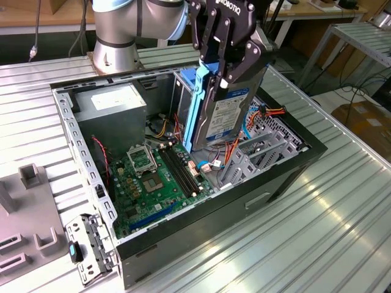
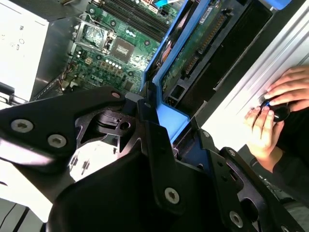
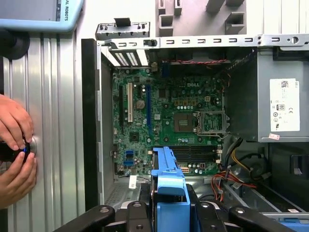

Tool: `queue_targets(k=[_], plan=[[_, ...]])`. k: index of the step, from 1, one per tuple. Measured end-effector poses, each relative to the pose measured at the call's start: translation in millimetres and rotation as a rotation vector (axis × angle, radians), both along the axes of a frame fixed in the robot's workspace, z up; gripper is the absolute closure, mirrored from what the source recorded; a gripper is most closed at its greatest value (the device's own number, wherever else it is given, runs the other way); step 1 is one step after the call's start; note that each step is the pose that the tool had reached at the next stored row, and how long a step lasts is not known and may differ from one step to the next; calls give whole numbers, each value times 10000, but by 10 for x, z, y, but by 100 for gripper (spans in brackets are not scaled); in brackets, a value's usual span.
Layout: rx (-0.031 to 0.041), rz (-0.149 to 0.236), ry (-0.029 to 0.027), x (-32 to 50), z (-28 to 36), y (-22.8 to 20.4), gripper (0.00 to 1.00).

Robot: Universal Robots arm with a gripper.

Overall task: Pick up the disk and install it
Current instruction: 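Insert the disk into the insertion slot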

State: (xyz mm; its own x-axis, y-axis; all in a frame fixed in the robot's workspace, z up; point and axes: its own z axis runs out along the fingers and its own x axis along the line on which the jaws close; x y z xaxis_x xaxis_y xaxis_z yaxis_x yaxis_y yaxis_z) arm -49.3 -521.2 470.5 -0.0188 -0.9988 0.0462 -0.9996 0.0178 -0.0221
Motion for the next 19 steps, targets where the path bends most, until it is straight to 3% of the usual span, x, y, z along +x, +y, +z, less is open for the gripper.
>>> queue_targets(k=[5,6,7,8,16,19], plan=[[1,0,0,73,-3,-8,63],[0,-1,0,183,-5,-8,63],[1,2,0,191,-5,-8,63],[0,0,0,314,-11,-11,63],[0,0,0,578,-25,-17,63],[0,1,0,650,-34,-38,63]])
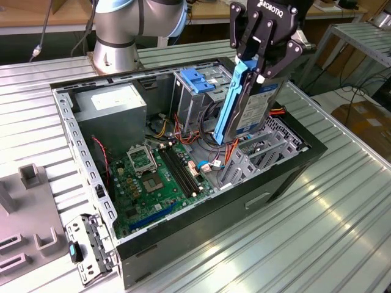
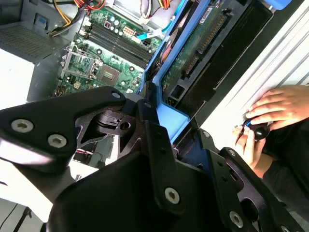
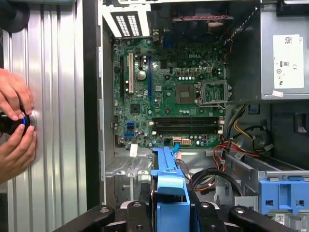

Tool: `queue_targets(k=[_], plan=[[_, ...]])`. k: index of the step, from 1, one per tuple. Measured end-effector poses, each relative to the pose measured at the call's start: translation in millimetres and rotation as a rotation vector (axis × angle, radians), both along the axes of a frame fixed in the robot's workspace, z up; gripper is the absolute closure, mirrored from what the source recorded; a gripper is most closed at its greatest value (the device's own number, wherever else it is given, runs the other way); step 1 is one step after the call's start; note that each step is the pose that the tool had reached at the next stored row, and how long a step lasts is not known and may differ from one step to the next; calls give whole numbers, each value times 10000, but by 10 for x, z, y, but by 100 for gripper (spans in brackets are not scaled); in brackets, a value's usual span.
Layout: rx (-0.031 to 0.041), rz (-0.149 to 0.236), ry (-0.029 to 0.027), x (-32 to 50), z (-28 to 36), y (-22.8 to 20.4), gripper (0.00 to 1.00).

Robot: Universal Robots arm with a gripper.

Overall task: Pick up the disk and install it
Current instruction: 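Insert the disk into the insertion slot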

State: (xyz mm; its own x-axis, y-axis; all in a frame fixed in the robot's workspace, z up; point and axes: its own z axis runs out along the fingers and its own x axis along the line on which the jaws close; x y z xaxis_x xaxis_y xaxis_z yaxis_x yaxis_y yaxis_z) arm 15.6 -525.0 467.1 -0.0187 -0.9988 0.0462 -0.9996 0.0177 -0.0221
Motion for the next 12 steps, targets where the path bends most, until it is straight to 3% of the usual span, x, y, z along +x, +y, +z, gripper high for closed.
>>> queue_targets(k=[4,7,10,12], plan=[[-22,-1,1,18,-14,-50,63],[-27,0,-1,22,-26,-122,63],[-28,-1,0,38,-38,-223,63],[-28,0,0,84,-45,-239,63]])
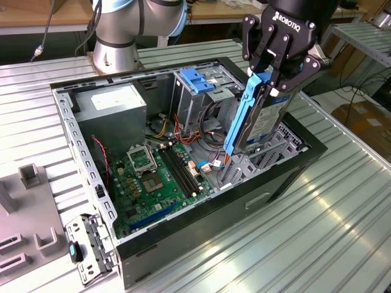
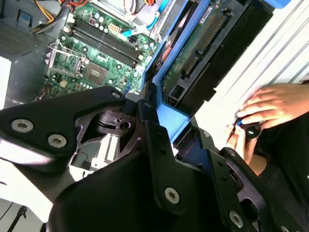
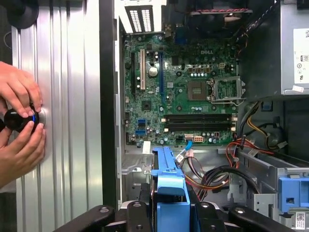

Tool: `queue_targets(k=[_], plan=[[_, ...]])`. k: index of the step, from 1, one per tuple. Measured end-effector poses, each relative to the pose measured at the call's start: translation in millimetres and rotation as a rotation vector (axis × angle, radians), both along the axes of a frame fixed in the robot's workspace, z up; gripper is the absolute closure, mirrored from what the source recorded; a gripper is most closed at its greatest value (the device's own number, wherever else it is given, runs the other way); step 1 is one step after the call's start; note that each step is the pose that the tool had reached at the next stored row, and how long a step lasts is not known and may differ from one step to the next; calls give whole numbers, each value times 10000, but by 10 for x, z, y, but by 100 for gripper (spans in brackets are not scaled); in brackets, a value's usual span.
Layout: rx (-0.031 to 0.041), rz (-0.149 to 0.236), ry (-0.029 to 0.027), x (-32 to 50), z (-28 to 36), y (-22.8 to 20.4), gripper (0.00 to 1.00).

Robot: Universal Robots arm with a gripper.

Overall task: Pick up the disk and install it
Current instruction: 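Insert the disk into the insertion slot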

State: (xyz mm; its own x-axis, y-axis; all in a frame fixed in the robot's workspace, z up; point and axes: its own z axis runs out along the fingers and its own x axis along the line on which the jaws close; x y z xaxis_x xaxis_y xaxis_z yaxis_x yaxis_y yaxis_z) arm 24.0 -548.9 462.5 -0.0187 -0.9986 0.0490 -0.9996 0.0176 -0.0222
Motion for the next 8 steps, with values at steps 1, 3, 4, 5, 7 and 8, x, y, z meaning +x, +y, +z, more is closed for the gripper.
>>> queue_targets(k=[1,3,4,5,7,8], plan=[[-2,0,0,29,-2,0,63],[-7,-1,0,123,-10,-1,63],[-7,0,0,160,-13,-1,63],[-9,0,0,191,-15,-1,63],[-11,-1,-1,284,-25,-1,63],[-12,0,0,301,-26,-1,63]])
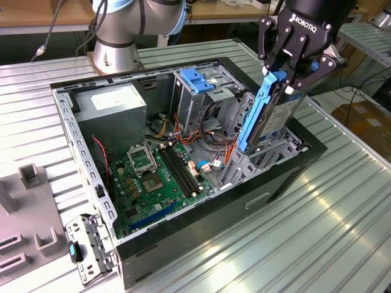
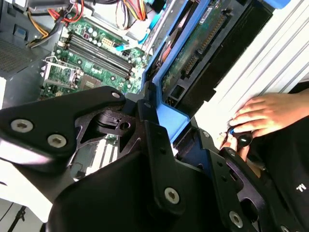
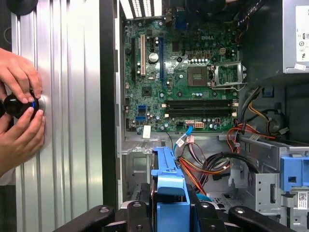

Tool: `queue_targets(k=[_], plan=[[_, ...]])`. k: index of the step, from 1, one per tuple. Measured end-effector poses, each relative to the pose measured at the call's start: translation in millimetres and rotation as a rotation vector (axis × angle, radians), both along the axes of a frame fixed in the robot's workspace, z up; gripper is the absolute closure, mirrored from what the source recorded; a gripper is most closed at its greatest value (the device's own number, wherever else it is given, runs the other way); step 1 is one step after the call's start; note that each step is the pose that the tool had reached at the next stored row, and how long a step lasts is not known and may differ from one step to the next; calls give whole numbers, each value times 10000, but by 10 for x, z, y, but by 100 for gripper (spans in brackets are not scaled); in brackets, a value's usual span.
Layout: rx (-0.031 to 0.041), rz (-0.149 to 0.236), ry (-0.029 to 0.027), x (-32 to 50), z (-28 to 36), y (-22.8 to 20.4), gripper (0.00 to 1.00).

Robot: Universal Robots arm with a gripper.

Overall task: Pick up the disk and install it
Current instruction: 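Insert the disk into the insertion slot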

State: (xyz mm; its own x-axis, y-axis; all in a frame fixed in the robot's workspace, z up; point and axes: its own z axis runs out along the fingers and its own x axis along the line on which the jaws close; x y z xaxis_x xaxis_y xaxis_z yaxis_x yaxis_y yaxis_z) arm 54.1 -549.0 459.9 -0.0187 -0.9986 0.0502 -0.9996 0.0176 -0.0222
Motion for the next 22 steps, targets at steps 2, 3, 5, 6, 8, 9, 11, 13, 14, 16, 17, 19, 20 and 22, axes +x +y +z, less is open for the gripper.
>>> queue_targets(k=[2,3,5,6,8,9,11,13,14,16,17,19,20,22], plan=[[1,0,0,30,-3,0,63],[0,0,0,41,-4,0,63],[-1,0,0,60,-8,0,63],[0,0,-1,64,-11,0,63],[0,-2,-2,67,-25,0,63],[-1,-10,-3,73,-31,0,63],[-1,-37,-2,77,-35,-1,63],[19,-38,-2,80,-40,-2,63],[33,-37,-2,80,-42,-5,63],[88,-37,-2,81,-44,-13,63],[117,-38,-2,80,-46,-18,63],[236,-38,-2,80,-52,-44,63],[313,-37,-2,81,-55,-53,63],[383,-38,-2,80,-58,-66,63]])
